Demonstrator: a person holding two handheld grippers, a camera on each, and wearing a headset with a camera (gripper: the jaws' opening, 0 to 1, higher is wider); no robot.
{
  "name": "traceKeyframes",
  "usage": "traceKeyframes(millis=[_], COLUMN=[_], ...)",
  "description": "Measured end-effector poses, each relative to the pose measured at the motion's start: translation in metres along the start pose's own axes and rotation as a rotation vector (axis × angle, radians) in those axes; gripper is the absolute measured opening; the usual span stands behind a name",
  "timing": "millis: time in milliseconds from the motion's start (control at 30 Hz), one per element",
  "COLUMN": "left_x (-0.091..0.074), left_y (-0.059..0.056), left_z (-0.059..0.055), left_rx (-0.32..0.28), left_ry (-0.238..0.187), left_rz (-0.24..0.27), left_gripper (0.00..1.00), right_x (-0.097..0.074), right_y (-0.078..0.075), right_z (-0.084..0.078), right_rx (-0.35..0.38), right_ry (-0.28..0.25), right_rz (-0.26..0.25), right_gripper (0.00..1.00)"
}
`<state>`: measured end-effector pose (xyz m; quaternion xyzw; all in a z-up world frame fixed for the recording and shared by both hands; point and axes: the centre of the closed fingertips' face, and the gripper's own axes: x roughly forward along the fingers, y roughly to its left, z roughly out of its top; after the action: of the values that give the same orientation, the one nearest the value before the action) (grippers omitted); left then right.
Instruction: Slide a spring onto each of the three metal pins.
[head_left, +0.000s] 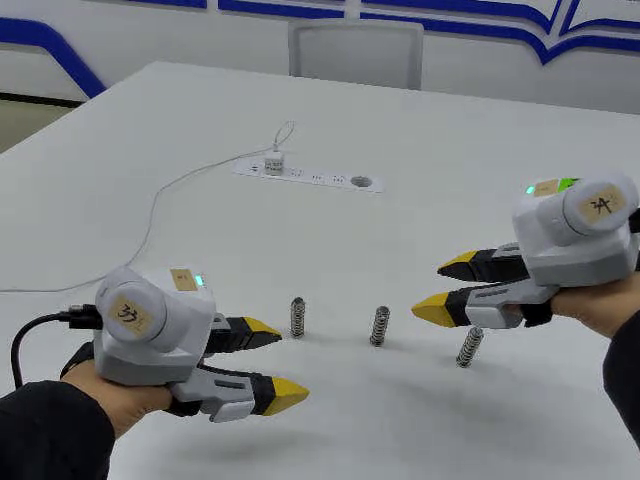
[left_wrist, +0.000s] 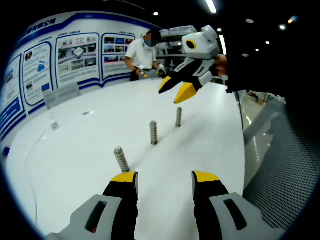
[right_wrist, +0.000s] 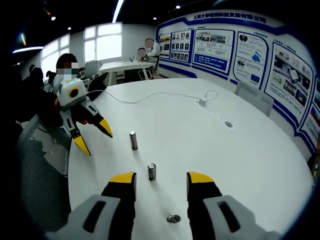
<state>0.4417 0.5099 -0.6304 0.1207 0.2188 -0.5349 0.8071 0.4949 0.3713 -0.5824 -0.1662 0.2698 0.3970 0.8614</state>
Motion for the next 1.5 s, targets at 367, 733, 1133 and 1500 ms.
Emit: traceKeyframes(millis=[367,733,1133,1500], left_x=[-0.001,-0.002,-0.004,-0.004], left_y=[0.000,0.002,0.006,0.006], left_z=[0.000,0.000,-0.001,-0.002], left_rx=[-0.001,-0.008,-0.029,-0.035], left_ry=[0.000,-0.005,-0.012,-0.011], left_rz=[0.002,0.006,0.020,0.021], left_gripper=[0.45,0.46,0.48,0.50], right_x=[-0.025,-0.036,-0.041,-0.037], right_y=[0.002,0.010,0.013,0.018], right_z=[-0.017,-0.045,-0.056,-0.067], right_rx=[0.052,0.105,0.154,0.183], right_ry=[-0.076,-0.111,-0.149,-0.171], right_rz=[-0.050,-0.068,-0.098,-0.123], right_gripper=[0.51,0.57,0.59,0.60])
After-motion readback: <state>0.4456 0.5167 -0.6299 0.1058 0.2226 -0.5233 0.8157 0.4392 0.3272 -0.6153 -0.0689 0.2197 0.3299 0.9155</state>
